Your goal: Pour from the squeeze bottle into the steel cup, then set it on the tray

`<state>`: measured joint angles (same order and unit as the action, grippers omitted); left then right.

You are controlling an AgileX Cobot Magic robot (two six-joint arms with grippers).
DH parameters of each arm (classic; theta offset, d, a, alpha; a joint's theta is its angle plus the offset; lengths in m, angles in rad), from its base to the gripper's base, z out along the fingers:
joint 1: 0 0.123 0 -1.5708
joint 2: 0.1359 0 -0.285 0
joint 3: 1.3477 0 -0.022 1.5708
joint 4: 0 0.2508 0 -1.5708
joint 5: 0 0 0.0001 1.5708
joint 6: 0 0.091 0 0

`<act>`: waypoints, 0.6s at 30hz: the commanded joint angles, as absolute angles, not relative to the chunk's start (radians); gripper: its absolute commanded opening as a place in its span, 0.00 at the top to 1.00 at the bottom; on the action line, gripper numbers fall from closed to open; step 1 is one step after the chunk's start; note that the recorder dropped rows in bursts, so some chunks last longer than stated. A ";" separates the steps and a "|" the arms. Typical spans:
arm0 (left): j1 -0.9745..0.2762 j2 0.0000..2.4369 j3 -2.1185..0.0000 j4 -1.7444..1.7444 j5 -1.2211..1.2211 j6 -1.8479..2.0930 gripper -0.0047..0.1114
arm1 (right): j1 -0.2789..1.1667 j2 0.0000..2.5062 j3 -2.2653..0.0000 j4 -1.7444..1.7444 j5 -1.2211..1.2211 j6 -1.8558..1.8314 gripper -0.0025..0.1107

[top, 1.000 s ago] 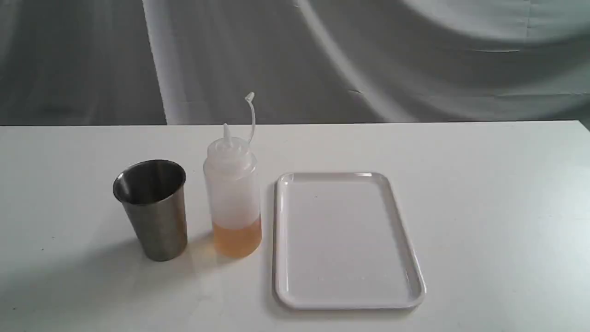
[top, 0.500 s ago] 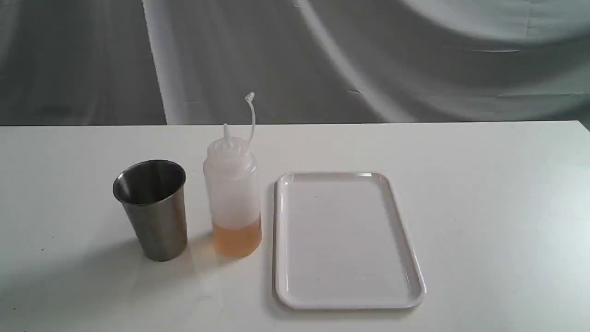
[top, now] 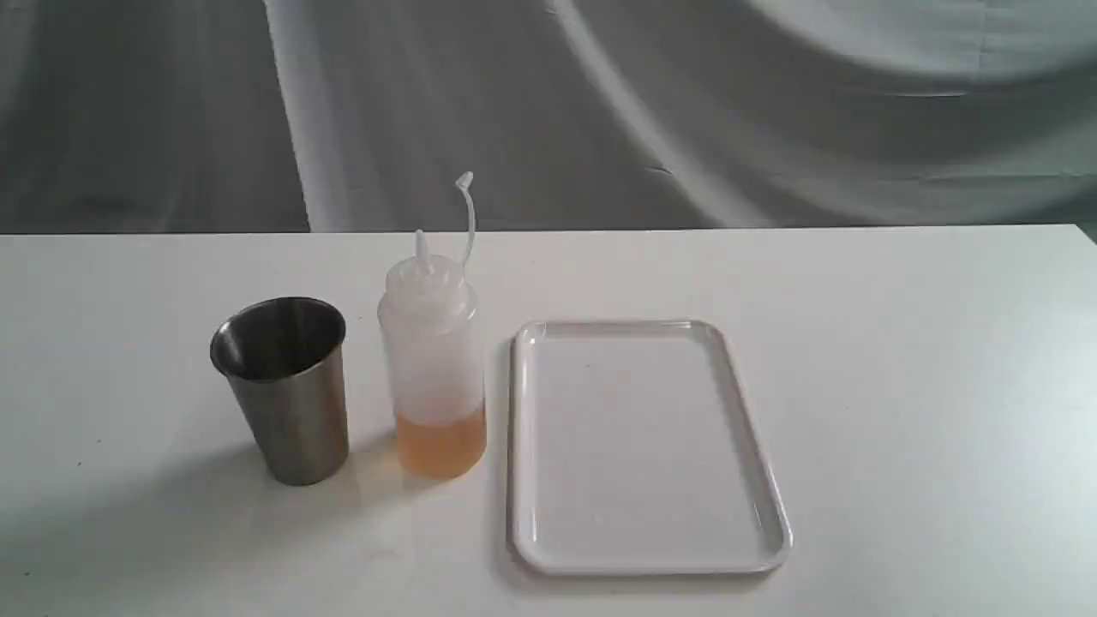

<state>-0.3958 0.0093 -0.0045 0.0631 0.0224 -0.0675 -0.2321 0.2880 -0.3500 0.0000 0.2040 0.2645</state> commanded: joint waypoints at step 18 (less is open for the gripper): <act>-0.394 0.016 0.000 0.067 0.012 -0.068 0.89 | 0.394 1.189 -0.793 0.394 -0.061 -0.399 0.98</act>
<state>-0.3958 0.0093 -0.0045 0.0631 0.0224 -0.0675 0.3589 1.1493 -0.7873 0.3885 0.0000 -0.3902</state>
